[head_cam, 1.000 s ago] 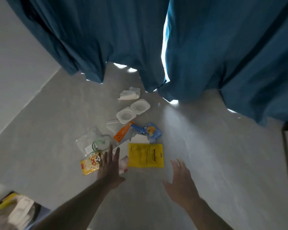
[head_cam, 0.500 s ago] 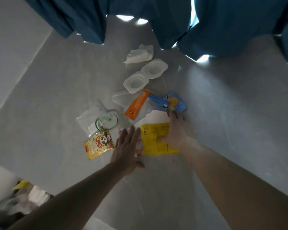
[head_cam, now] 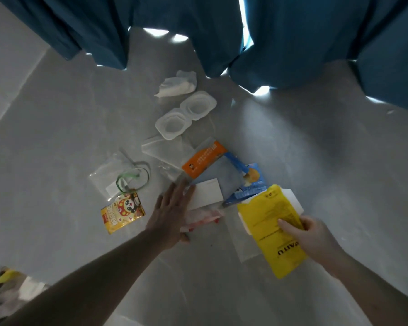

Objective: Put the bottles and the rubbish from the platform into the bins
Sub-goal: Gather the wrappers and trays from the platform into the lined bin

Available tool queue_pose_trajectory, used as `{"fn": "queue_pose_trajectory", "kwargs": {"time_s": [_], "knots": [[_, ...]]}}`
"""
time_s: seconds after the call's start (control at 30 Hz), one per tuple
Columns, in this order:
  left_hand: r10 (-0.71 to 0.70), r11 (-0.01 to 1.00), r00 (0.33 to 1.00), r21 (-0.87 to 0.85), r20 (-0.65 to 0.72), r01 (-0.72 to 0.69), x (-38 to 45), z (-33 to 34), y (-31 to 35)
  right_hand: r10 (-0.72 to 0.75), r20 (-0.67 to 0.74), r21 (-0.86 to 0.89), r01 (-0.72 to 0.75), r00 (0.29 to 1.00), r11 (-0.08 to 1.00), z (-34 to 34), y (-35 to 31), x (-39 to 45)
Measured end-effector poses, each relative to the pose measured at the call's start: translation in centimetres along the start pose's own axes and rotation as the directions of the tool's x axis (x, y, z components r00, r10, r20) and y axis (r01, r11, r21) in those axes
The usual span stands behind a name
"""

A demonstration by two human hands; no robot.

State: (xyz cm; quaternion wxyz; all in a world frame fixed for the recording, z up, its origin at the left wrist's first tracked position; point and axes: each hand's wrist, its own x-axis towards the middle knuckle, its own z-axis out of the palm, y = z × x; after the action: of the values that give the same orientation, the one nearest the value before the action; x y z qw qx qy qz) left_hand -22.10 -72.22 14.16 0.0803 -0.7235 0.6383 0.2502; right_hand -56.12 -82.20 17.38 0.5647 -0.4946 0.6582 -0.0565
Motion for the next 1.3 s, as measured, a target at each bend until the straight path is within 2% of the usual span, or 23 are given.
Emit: {"fn": "queue_pose_trajectory", "kwargs": {"time_s": [0.17, 0.3, 0.4, 0.5, 0.6, 0.73, 0.87, 1.0, 1.1, 1.17, 1.23, 1.3], "knots": [[-0.03, 0.999, 1.0, -0.041, 0.008, 0.03, 0.3, 0.2, 0.2, 0.133, -0.173, 0.036, -0.129, 0.976, 0.991, -2.3, 4.3, -1.8], [-0.014, 0.977, 1.0, -0.214, 0.027, 0.02, -0.9, 0.3, 1.2, 0.153, -0.191, 0.054, -0.145, 0.97, 0.988, -2.0, 5.9, -2.2], [-0.156, 0.902, 0.984, -0.394, 0.083, 0.176, -0.6, -0.4, 3.7, 0.103, -0.168, 0.026, -0.1, 0.98, 0.995, -1.5, 5.8, -2.5], [-0.369, 0.834, 0.929, -0.439, 0.004, 0.334, 1.7, -0.7, 5.7, 0.068, -0.148, -0.032, -0.073, 0.987, 0.997, -1.1, 6.0, -2.5], [-0.522, 0.664, 0.849, -0.583, 0.087, 0.468, 3.9, 0.3, 7.0, 0.101, -0.163, -0.058, -0.112, 0.981, 0.992, -0.9, 6.7, -2.7], [-0.592, 0.35, 0.791, -0.833, 0.158, 0.428, 4.5, -0.5, 9.1, 0.103, -0.169, -0.067, -0.116, 0.98, 0.991, -0.8, 7.3, -4.0], [-0.575, 0.255, 0.804, -0.9, 0.152, 0.353, 3.2, -2.8, 9.3, 0.099, -0.159, -0.102, -0.116, 0.982, 0.988, -1.8, 8.7, -5.4], [-0.495, 0.335, 0.853, -0.87, 0.165, 0.363, -1.7, -4.8, 8.1, 0.154, -0.189, -0.146, -0.182, 0.97, 0.972, -3.3, 10.9, -7.1], [-0.479, 0.421, 0.836, -0.767, 0.266, 0.485, -4.2, -3.6, 7.1, 0.227, -0.215, -0.153, -0.262, 0.95, 0.953, -4.1, 12.7, -8.3], [-0.475, 0.533, 0.823, -0.642, 0.312, 0.551, -4.5, -1.6, 6.5, 0.266, -0.223, -0.144, -0.301, 0.938, 0.943, -4.3, 13.7, -9.0], [-0.491, 0.673, 0.832, -0.494, 0.258, 0.55, -3.7, 0.2, 6.3, 0.281, -0.219, -0.149, -0.317, 0.934, 0.937, -4.4, 14.4, -9.3], [-0.517, 0.771, 0.847, -0.362, 0.123, 0.524, -2.5, 1.3, 6.4, 0.288, -0.208, -0.146, -0.321, 0.935, 0.936, -4.5, 14.7, -9.5]]}}
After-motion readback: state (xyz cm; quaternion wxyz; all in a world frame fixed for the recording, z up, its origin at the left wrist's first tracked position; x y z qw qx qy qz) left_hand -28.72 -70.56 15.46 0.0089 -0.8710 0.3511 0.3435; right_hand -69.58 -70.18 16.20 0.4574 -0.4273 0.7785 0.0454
